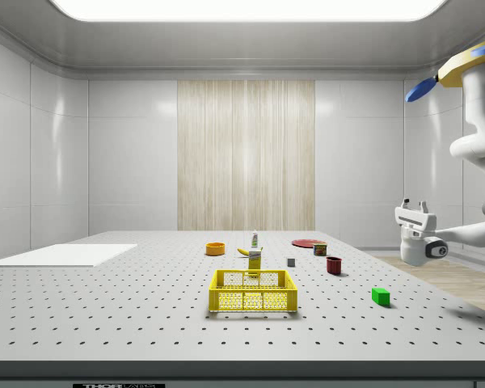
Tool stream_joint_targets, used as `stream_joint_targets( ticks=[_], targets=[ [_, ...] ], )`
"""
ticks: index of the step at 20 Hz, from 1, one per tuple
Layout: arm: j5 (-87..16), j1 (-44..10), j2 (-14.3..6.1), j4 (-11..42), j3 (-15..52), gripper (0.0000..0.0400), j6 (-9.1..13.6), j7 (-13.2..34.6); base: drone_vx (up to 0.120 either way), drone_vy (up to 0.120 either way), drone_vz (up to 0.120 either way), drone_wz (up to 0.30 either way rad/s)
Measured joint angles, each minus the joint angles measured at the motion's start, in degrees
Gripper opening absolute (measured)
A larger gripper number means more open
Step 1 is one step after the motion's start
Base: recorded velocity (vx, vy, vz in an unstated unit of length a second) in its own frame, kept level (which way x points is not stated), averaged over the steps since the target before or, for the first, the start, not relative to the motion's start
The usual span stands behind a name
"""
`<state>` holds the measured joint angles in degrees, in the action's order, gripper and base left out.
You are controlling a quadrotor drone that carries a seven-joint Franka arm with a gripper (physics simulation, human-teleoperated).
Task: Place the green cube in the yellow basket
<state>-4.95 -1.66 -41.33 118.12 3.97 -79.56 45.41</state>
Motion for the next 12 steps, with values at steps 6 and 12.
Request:
stream_joint_targets(
  ticks=[6,12],
  targets=[
    [-8.92,-1.97,-0.45,1.32,6.32,0.04,-0.44,1.22,0.067,0.0,-0.12,0.0],
    [-31.0,-7.09,-2.17,8.49,21.3,0.04,-1.54,4.88,0.12,0.0,-0.087,0.0]
  ],
)
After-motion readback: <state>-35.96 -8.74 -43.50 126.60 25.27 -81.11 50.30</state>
